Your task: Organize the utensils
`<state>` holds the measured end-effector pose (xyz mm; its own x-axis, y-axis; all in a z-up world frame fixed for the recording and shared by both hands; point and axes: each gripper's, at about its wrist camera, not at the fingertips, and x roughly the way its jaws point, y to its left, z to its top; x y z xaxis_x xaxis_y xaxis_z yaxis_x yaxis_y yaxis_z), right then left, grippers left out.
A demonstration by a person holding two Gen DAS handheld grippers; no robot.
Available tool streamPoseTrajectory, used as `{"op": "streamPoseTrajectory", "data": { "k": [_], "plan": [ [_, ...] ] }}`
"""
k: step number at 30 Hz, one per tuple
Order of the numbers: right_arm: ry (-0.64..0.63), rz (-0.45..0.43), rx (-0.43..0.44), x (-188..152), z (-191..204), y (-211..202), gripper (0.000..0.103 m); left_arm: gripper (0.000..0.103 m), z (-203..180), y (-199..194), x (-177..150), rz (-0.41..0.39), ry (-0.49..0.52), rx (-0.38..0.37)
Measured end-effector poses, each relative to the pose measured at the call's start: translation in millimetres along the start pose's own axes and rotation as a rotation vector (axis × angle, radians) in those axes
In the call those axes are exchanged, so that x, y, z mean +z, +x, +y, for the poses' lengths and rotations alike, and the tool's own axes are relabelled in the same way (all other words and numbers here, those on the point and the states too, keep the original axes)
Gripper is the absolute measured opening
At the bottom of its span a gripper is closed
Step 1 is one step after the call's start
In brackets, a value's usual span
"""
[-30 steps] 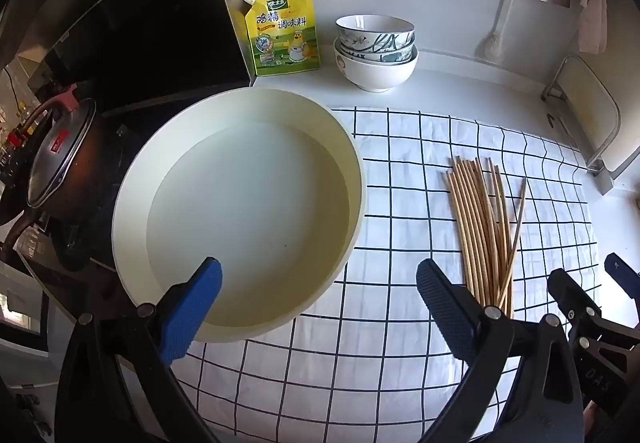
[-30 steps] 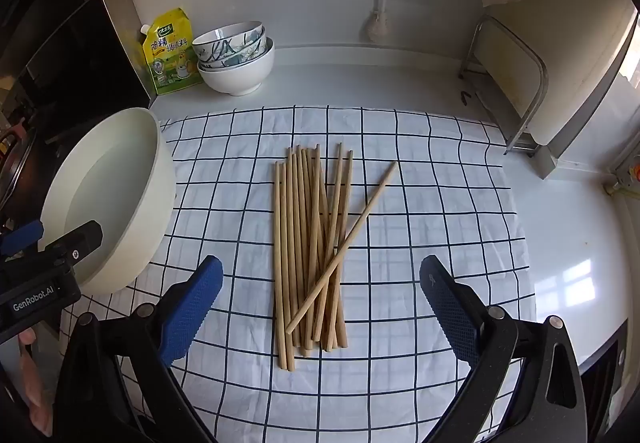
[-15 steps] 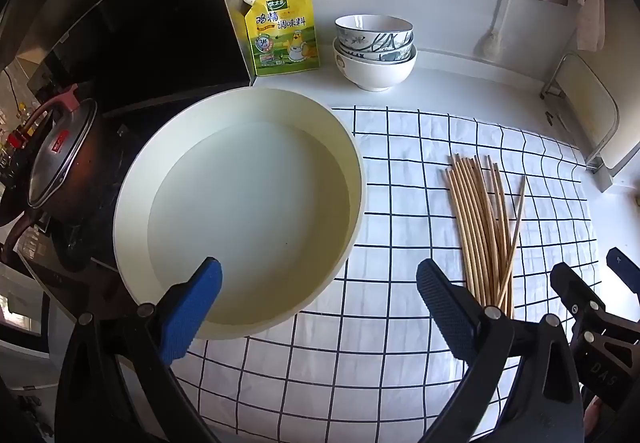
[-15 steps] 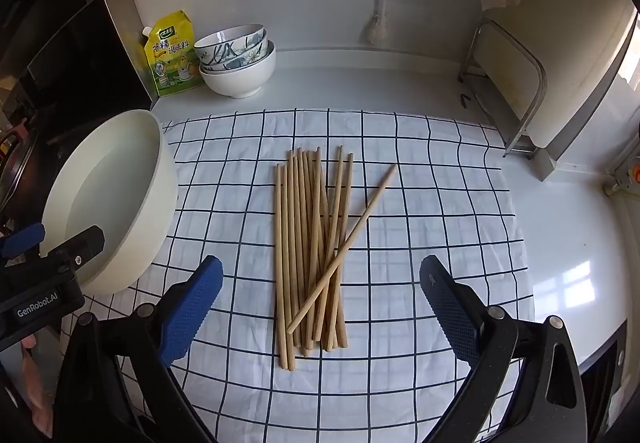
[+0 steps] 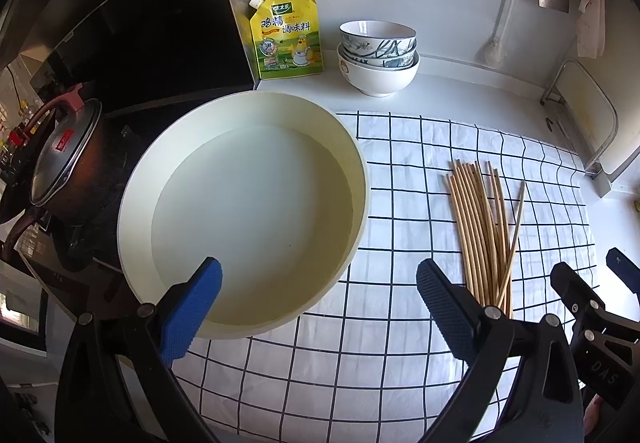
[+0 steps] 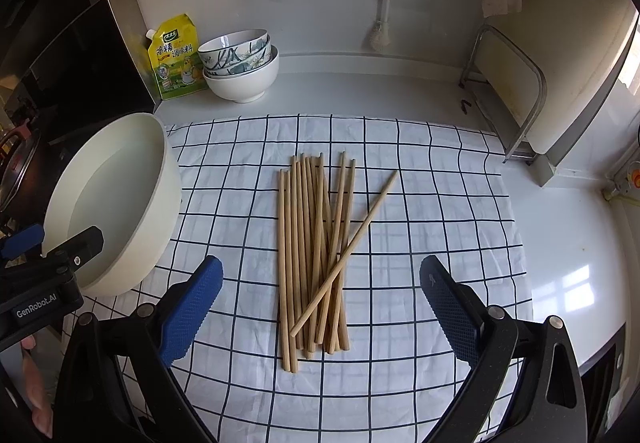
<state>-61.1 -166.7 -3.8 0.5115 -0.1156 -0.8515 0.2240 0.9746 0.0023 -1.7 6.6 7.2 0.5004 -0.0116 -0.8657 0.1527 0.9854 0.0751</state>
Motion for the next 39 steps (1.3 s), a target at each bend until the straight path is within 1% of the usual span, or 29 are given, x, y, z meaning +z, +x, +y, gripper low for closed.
{"op": "streamPoseTrajectory", "data": {
  "k": [39],
  "plan": [
    [0.004,-0.005,0.007,2.4,0.7,2.5,0.094,0.096,3.6,2.2,0.0,-0.003,-0.014,0.005]
  ]
}}
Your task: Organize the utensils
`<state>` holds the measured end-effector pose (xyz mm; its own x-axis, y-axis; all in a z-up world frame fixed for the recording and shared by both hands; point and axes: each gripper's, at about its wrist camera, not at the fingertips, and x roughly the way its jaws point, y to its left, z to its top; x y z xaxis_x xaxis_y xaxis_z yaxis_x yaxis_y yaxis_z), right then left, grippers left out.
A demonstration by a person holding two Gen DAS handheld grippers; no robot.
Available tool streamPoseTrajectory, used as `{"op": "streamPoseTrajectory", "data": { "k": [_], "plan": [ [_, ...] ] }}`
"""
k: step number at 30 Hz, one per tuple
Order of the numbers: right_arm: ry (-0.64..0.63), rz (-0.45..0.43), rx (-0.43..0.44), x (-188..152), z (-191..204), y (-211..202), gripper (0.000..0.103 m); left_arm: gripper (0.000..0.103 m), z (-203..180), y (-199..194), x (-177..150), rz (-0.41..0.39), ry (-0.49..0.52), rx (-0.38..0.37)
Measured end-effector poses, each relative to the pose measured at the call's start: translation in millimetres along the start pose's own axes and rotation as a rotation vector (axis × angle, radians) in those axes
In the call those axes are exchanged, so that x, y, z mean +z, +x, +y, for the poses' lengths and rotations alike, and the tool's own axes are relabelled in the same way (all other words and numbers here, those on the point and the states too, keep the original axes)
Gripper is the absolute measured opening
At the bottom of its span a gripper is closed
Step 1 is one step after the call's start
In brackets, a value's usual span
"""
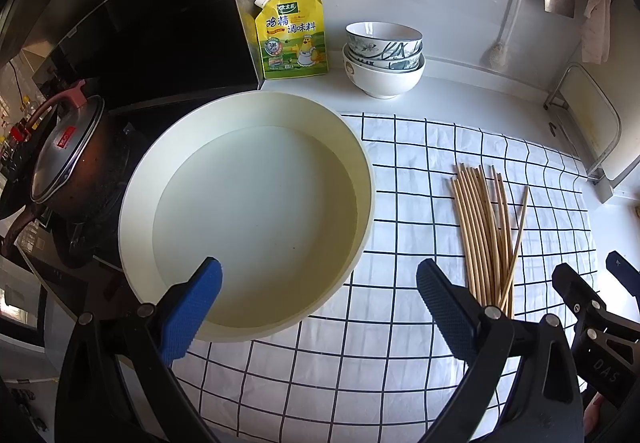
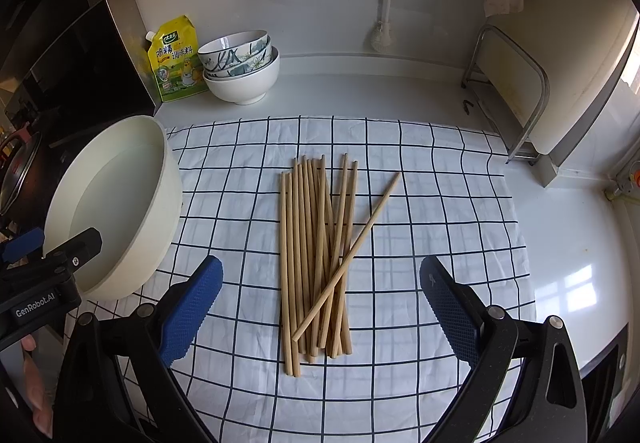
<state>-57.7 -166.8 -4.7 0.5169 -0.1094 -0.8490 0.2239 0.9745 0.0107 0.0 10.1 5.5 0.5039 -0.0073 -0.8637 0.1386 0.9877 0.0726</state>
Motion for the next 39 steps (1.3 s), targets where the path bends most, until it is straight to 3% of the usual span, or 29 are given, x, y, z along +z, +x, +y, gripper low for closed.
{"op": "streamPoseTrajectory", "data": {
  "k": [28,39],
  "plan": [
    [0.001,-0.004,0.0,-4,-1,-1,0.094,0.096,-1,1,-3,0.009,-0.01,-0.028],
    [0.105,0.029,-0.028,-25,-60,6,0.094,0.096,-44,15,-4,0.005,0.047,-0.134]
  ]
}}
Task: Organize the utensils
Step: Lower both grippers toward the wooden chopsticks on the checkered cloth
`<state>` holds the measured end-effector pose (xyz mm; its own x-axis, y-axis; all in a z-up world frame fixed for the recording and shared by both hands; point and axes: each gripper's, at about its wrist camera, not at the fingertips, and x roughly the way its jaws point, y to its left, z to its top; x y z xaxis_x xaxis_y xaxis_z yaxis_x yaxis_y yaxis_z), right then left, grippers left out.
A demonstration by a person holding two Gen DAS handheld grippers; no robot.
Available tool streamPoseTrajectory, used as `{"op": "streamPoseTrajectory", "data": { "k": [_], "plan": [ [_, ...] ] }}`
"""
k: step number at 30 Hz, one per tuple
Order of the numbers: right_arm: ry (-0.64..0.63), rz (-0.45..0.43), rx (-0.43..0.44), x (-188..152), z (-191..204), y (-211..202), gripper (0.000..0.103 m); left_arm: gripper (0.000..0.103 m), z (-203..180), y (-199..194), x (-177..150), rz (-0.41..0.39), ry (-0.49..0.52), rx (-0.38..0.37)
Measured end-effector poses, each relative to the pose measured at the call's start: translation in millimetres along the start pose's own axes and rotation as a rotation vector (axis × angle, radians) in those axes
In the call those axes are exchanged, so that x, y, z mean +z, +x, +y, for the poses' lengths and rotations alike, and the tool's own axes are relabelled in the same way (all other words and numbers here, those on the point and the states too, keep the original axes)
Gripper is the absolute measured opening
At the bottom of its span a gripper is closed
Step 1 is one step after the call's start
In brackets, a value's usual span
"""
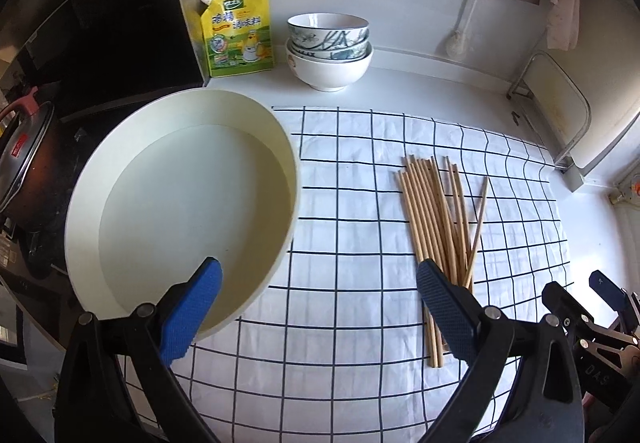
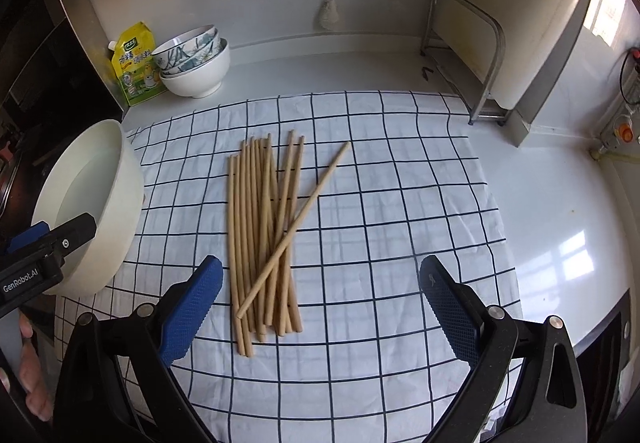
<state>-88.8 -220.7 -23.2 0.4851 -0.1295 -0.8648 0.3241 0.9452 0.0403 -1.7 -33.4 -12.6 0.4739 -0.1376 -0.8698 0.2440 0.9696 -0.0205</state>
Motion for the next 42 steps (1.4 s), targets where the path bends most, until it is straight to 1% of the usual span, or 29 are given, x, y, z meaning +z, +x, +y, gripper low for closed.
{"op": "streamPoseTrajectory", "data": {
  "k": [4,8,11,16,20,23,26,29,32,42],
  "plan": [
    [-0.014,0.003,-0.01,-2,-12,12,0.094,0.096,-20,15,-1,0.024,0.051,-0.011],
    [-0.011,0.02,0.003,0,-19,34,0.094,0.096,-28,29,-3,0.046,0.057,-0.028],
    [-0.008,0.054,0.01,3,-22,54,0.094,0.096,-32,41,-7,0.064,0.068,-0.025],
    [-0.044,0.081,0.007,5,-18,81,0.094,0.096,-33,57,-12,0.067,0.055,-0.017],
    [-0.05,0.092,0.024,10,-14,96,0.094,0.096,-34,65,-14,0.053,0.053,-0.011],
    [-0.062,0.09,0.022,14,-10,106,0.094,0.096,-35,71,-16,0.054,0.049,0.004],
    [-0.071,0.102,0.016,16,-7,116,0.094,0.096,-35,76,-18,0.058,0.036,0.004],
    [-0.077,0.104,0.02,17,-7,123,0.094,0.096,-35,80,-21,0.057,0.027,0.009],
    [-0.088,0.107,0.013,17,-7,126,0.094,0.096,-36,83,-22,0.058,0.02,0.03],
    [-0.085,0.122,-0.006,7,-26,128,0.094,0.096,-43,95,-26,0.087,-0.003,0.016]
  ]
}}
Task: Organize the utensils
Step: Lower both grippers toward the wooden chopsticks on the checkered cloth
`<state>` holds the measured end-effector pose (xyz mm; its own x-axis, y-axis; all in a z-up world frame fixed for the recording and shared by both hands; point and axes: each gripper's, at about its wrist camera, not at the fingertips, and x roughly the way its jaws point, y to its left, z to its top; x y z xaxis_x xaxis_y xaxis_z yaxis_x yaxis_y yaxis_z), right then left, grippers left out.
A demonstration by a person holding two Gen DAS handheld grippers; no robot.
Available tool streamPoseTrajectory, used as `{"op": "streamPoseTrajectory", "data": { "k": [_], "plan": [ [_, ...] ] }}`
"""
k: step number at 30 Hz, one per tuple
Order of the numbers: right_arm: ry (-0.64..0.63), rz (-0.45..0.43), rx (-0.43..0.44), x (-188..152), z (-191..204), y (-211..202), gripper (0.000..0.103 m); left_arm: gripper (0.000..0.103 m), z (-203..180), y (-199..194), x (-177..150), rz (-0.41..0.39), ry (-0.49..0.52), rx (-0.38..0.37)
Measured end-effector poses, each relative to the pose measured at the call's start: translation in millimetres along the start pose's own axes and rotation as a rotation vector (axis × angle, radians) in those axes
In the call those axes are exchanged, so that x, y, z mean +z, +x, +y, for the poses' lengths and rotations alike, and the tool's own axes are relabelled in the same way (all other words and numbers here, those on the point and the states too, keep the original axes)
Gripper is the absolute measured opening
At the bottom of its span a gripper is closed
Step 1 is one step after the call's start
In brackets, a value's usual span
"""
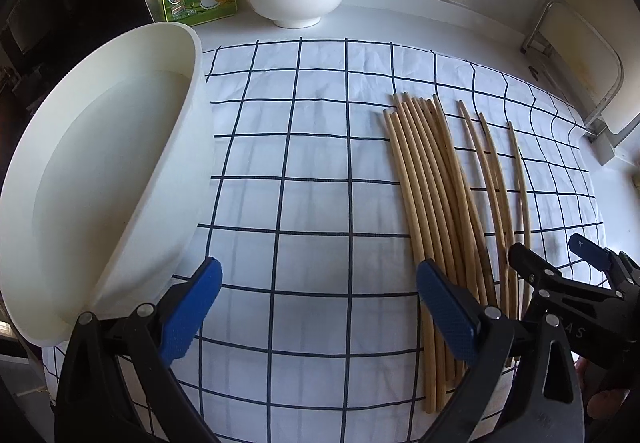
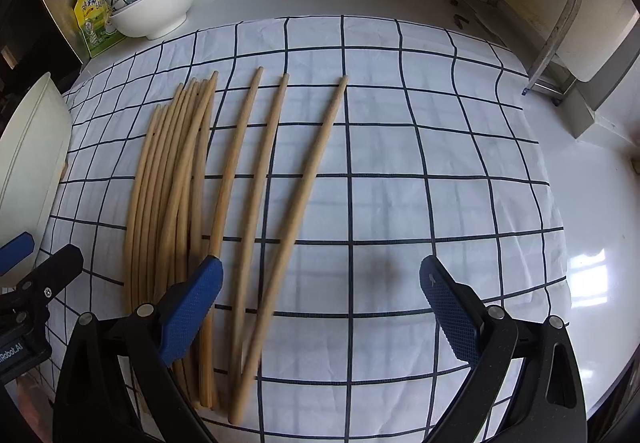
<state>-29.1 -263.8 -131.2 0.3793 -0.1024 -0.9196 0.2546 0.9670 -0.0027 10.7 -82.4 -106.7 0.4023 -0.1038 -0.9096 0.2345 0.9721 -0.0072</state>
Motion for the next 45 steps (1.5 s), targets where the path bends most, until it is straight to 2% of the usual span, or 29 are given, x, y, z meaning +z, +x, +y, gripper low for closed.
{"op": "streamPoseTrajectory", "data": {
  "k": [10,14,16,28,34,45],
  "plan": [
    [0.061,-0.019,0.015,-8,-36,1,0.094,0.096,-9,12,-3,0.007,0.001,-0.013],
    [0.072,-0.022,-0.016,-8,-46,0,0.094,0.096,-12,16,-4,0.008,0.001,-0.018],
    [0.08,-0.022,-0.005,-8,-50,2,0.094,0.096,-13,19,-5,0.018,-0.003,-0.024],
    [0.059,-0.042,-0.03,-11,-45,4,0.094,0.096,-15,30,-9,0.058,-0.011,-0.007],
    [0.057,-0.051,-0.041,-14,-48,3,0.094,0.097,-14,26,-12,0.037,0.007,0.047],
    [0.027,-0.072,-0.038,-12,-39,5,0.094,0.098,-12,28,-8,0.031,0.023,0.08]
  ]
}}
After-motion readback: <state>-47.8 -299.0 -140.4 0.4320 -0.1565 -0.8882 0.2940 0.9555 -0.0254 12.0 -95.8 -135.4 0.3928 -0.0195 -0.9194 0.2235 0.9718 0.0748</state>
